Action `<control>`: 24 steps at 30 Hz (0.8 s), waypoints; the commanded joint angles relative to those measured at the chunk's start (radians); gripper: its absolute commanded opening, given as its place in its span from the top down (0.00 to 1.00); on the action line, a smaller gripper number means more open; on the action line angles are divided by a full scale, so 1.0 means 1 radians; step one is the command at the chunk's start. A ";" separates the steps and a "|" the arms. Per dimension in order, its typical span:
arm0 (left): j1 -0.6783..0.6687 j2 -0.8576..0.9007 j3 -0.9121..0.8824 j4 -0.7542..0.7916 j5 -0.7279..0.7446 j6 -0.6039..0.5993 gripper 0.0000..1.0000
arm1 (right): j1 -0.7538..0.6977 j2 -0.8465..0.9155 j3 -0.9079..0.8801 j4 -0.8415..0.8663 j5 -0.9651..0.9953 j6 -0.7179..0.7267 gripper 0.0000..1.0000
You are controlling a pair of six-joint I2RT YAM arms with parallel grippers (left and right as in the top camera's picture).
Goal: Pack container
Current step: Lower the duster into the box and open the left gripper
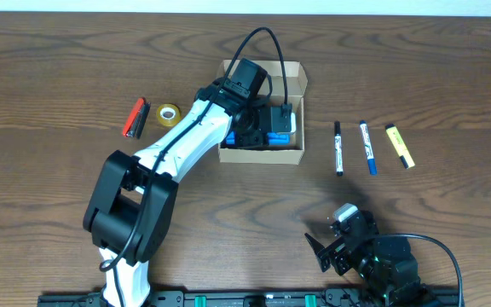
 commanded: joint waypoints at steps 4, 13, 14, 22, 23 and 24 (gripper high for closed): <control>0.005 0.003 0.010 0.000 0.018 -0.005 0.67 | 0.010 -0.006 -0.009 -0.001 0.003 -0.013 0.01; 0.013 -0.003 0.011 0.013 0.060 -0.096 0.42 | 0.010 -0.006 -0.009 -0.001 0.003 -0.013 0.01; 0.013 -0.005 0.011 0.013 0.067 -0.104 0.41 | 0.010 -0.006 -0.009 -0.001 0.002 -0.013 0.01; 0.017 -0.011 0.016 0.004 0.066 -0.143 0.31 | 0.010 -0.006 -0.009 -0.001 0.003 -0.013 0.01; 0.019 -0.014 0.017 0.004 0.066 -0.143 0.30 | 0.010 -0.006 -0.009 -0.001 0.003 -0.013 0.01; 0.022 -0.018 0.017 0.005 0.066 -0.143 0.29 | 0.010 -0.006 -0.009 -0.001 0.002 -0.013 0.01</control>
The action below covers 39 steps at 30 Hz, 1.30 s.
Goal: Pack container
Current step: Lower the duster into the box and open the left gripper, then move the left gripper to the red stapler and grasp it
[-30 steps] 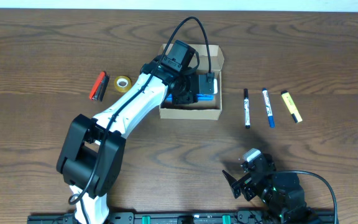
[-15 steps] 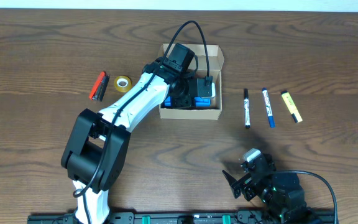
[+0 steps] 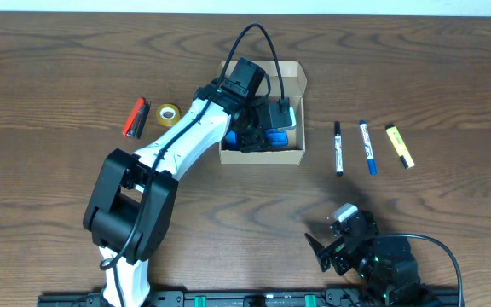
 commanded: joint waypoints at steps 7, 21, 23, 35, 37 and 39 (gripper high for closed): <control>0.057 -0.100 0.131 -0.018 0.016 -0.117 0.20 | 0.010 -0.006 -0.009 -0.001 0.003 -0.013 0.01; 0.442 -0.261 0.275 -0.247 -0.214 -0.319 0.12 | 0.010 -0.006 -0.009 -0.001 0.002 -0.013 0.01; 0.510 -0.245 0.274 -0.247 -0.204 -0.365 0.11 | 0.010 -0.006 -0.009 -0.001 0.003 -0.013 0.01; 0.674 0.022 0.241 -0.245 -0.139 -0.464 0.11 | 0.010 -0.006 -0.009 -0.001 0.002 -0.013 0.01; 0.673 0.068 0.241 -0.243 -0.138 -0.465 0.11 | 0.010 -0.006 -0.009 -0.001 0.003 -0.013 0.01; 0.673 0.100 0.241 -0.243 -0.138 -0.483 0.10 | 0.010 -0.006 -0.009 -0.001 0.003 -0.013 0.01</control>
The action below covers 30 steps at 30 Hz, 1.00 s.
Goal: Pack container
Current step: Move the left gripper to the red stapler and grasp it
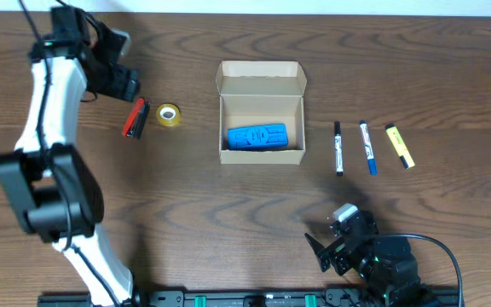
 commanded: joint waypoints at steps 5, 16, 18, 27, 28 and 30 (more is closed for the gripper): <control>-0.008 0.082 -0.005 -0.017 0.022 -0.055 0.10 | 0.010 -0.006 -0.009 -0.001 0.002 -0.013 0.01; -0.056 0.124 -0.035 -0.043 -0.117 -0.052 0.06 | 0.010 -0.006 -0.009 -0.001 0.003 -0.013 0.01; -0.064 0.124 -0.053 -0.023 -0.159 -0.053 0.05 | 0.010 -0.006 -0.009 -0.001 0.003 -0.013 0.01; -0.066 0.124 -0.102 0.043 -0.170 -0.056 0.06 | 0.010 -0.006 -0.009 -0.001 0.003 -0.013 0.01; -0.066 0.124 -0.108 0.049 -0.170 -0.056 0.06 | 0.010 -0.006 -0.009 -0.001 0.003 -0.013 0.01; -0.066 0.124 -0.131 0.071 -0.170 -0.056 0.07 | 0.010 -0.006 -0.009 -0.001 0.003 -0.013 0.01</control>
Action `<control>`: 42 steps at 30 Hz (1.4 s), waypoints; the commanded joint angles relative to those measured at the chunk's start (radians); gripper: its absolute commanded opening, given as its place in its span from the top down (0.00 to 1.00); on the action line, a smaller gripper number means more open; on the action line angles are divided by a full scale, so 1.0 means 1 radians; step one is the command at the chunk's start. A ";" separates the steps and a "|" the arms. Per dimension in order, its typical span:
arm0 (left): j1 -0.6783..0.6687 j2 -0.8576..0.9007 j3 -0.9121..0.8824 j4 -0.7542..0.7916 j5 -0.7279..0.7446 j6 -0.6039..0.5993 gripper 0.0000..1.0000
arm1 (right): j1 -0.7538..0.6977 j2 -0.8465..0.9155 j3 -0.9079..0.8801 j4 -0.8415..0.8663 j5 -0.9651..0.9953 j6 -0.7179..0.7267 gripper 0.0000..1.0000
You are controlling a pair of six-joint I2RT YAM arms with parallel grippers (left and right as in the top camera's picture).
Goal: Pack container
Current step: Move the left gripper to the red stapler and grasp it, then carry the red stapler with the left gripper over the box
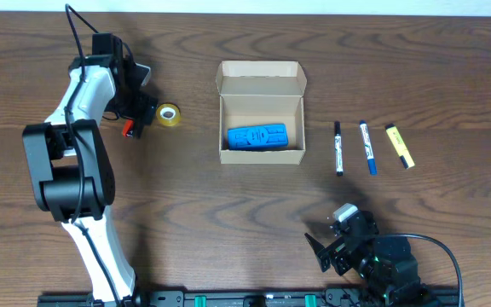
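An open cardboard box (261,155) sits mid-table with a blue object (257,136) lying inside it. To its left lie a yellow tape roll (169,114) and a red and black item (129,130). My left gripper (140,112) is low over the upper end of that item and hides most of it; its jaws look open. Right of the box lie a black marker (338,147), a blue marker (366,147) and a yellow highlighter (400,145). At the table's near edge my right gripper (320,250) rests, open and holding nothing.
The box's lid flap (261,70) stands open at the far side. The left arm (79,102) runs up the left side of the table from its base. The right arm's base (386,269) sits at the bottom right.
My left gripper has moved right and nearer from the far left corner. It is now down over the red and black item beside the tape roll. Nothing else has moved.
My left gripper was down inside the box at the two oldest moments, over the blue object. Then it was away at the far left corner, with the blue object lying alone in the box. Now it is over the red and black item. The right arm stayed still.
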 commanded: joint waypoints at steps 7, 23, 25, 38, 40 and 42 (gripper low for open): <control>0.002 0.013 -0.071 0.039 -0.018 -0.023 0.14 | 0.010 -0.006 -0.009 -0.001 0.003 -0.013 0.01; 0.002 0.013 -0.071 0.039 -0.018 -0.023 0.60 | 0.010 -0.006 -0.009 -0.001 0.003 -0.013 0.01; 0.002 0.013 -0.071 0.039 -0.018 -0.024 0.65 | 0.010 -0.006 -0.009 -0.001 0.002 -0.013 0.01; 0.002 -0.056 0.071 0.017 -0.026 -0.038 0.92 | 0.010 -0.006 -0.009 -0.001 0.002 -0.013 0.01; -0.001 -0.095 0.129 0.011 -0.018 -0.038 0.95 | 0.010 -0.006 -0.009 -0.001 0.003 -0.013 0.01; -0.011 -0.145 0.177 0.013 0.008 -0.034 0.94 | 0.010 -0.006 -0.009 -0.001 0.003 -0.013 0.01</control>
